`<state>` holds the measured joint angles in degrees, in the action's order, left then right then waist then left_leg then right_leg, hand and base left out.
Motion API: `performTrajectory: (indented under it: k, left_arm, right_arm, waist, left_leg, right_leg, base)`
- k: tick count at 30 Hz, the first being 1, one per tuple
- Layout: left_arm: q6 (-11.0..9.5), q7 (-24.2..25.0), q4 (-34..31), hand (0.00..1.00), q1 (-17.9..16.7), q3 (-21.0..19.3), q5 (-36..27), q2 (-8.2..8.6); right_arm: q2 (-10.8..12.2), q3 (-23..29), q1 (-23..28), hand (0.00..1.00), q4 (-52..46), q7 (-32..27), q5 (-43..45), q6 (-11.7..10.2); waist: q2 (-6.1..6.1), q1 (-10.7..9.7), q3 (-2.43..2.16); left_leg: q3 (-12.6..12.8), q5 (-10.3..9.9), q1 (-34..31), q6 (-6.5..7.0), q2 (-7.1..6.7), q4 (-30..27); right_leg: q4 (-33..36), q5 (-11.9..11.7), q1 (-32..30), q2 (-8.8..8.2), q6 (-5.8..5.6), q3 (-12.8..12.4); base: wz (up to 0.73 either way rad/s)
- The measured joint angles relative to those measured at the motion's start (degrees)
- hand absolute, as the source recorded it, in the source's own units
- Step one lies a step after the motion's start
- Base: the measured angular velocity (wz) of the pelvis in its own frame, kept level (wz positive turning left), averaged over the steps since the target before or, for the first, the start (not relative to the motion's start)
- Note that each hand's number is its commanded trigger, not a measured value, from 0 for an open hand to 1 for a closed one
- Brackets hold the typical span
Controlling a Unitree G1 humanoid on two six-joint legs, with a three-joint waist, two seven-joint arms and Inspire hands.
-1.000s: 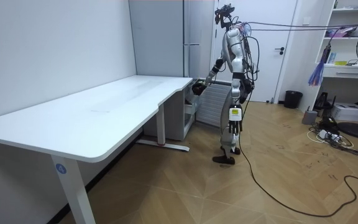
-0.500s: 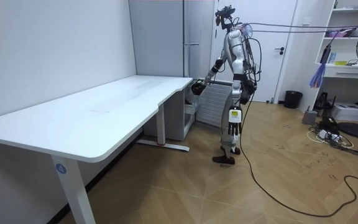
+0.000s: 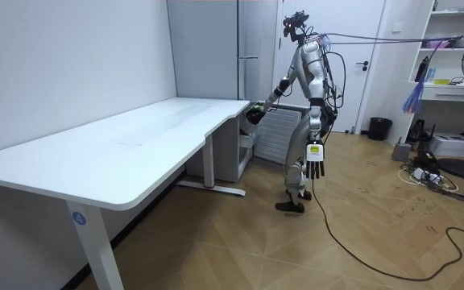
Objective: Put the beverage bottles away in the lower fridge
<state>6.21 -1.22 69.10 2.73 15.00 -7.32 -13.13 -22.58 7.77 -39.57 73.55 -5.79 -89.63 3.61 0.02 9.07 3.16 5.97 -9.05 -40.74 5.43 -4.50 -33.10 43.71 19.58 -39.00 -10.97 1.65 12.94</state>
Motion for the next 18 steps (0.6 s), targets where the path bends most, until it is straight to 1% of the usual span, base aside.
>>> performTrajectory:
  k: [2, 3, 4, 5, 6, 8, 11, 12, 15, 18]
  left_arm:
    - [0.0, 0.0, -0.1, 0.0, 0.0, 0.4, 0.0, 0.01]
    - [0.0, 0.0, -0.1, 0.0, -0.1, 0.7, 0.0, 0.02]
    - [0.0, 0.1, -0.1, 0.0, -0.1, 0.8, 0.0, 0.01]
    - [0.0, 0.1, -0.1, 0.0, -0.2, 1.0, 0.0, 0.01]
    - [0.0, 0.1, -0.5, 0.0, -0.4, 1.0, 0.0, -0.05]
    - [0.0, 0.2, -0.6, 0.0, -0.5, 1.0, 0.0, -0.05]
    - [0.0, 0.1, -0.6, 0.0, -0.7, 1.1, 0.0, -0.07]
    - [0.0, 0.0, -0.7, 0.0, -0.9, 1.1, 0.0, -0.13]
    - [0.0, -0.5, -1.3, 0.0, -1.5, 1.1, 0.0, -0.14]
    - [-0.1, -0.7, -2.6, 0.0, -2.2, 1.0, 0.0, -0.17]
  right_arm:
    - [0.0, 0.0, 0.0, 1.0, -0.8, 0.0, 0.1, -0.1]
    - [0.0, 0.0, 0.0, 0.72, -0.8, -0.1, 0.2, -0.2]
    - [0.0, 0.0, 0.0, 0.61, -0.8, -0.2, 0.2, -0.2]
    - [0.0, 0.0, 0.0, 0.0, -0.8, -0.5, 0.2, -0.3]
    - [0.0, -0.1, 0.0, 0.0, -0.8, -0.6, 0.2, -0.3]
    - [0.0, -0.4, 0.0, 0.0, -0.8, -0.7, 0.2, -0.5]
    - [0.0, -0.5, 0.0, 0.0, -0.8, -0.8, -0.1, -1.1]
    - [0.0, -1.2, 0.0, 0.0, -0.9, -0.9, -0.2, -1.2]
    - [-0.1, -2.0, 0.0, 0.0, -1.4, -1.3, -0.5, -1.3]
    - [0.0, -2.0, 0.0, 0.0, -2.3, -1.6, -0.6, -1.3]
  waist:
    - [-0.02, 0.0, 0.0]
    - [-0.03, 0.1, 0.01]
    - [-0.03, 0.1, 0.01]
    - [-0.02, 0.1, 0.01]
    - [0.03, 0.2, -0.02]
    - [0.02, 0.1, -0.02]
    - [0.03, 0.2, -0.04]
    - [-0.02, 0.2, -0.07]
    - [-0.09, 0.2, -0.11]
    - [-0.08, 0.6, -0.15]
  left_leg:
    - [0.0, -0.5, -1.6, -0.06, 0.18, -2.0]
    - [0.0, -0.7, -2.4, -0.09, 0.28, -3.0]
    - [0.0, -0.8, -2.7, -0.11, 0.32, -3.6]
    - [0.1, -0.9, -3.1, -0.15, 0.44, -4.2]
    - [0.1, -1.0, -3.7, -0.22, 0.78, -4.7]
    - [0.0, -1.3, -4.4, -0.28, 0.92, -5.4]
    - [0.1, -1.5, -4.9, -0.3, 1.02, -6.5]
    - [0.1, -1.5, -5.0, -0.32, 1.03, -6.6]
    - [0.1, -1.5, -5.2, -0.33, 0.85, -6.8]
    - [0.1, -1.5, -5.5, -0.36, 0.98, -7.1]
  right_leg:
    - [1.7, 0.5, -1.4, -0.14, 0.23, -0.1]
    - [2.5, 0.7, -2.1, -0.17, 0.38, -0.1]
    - [2.8, 0.8, -2.4, -0.17, 0.44, -0.1]
    - [3.3, 0.9, -2.8, -0.16, 0.54, -0.1]
    - [3.5, 0.9, -3.2, 0.08, 0.65, -0.1]
    - [4.3, 1.1, -3.7, 0.05, 0.89, 0.0]
    - [5.3, 1.4, -4.2, -0.07, 1.06, 0.0]
    - [5.5, 1.4, -4.2, -0.07, 1.06, 0.0]
    - [6.1, 1.6, -4.6, -0.34, 1.11, 0.0]
    - [6.3, 1.6, -4.9, -0.31, 1.2, 0.0]
  base:
    - [0.0]
    - [0.0]
    - [0.0]
    - [0.0]
    - [0.0]
    - [0.0]
    - [0.0]
    - [0.0]
    - [0.03]
    - [0.0]
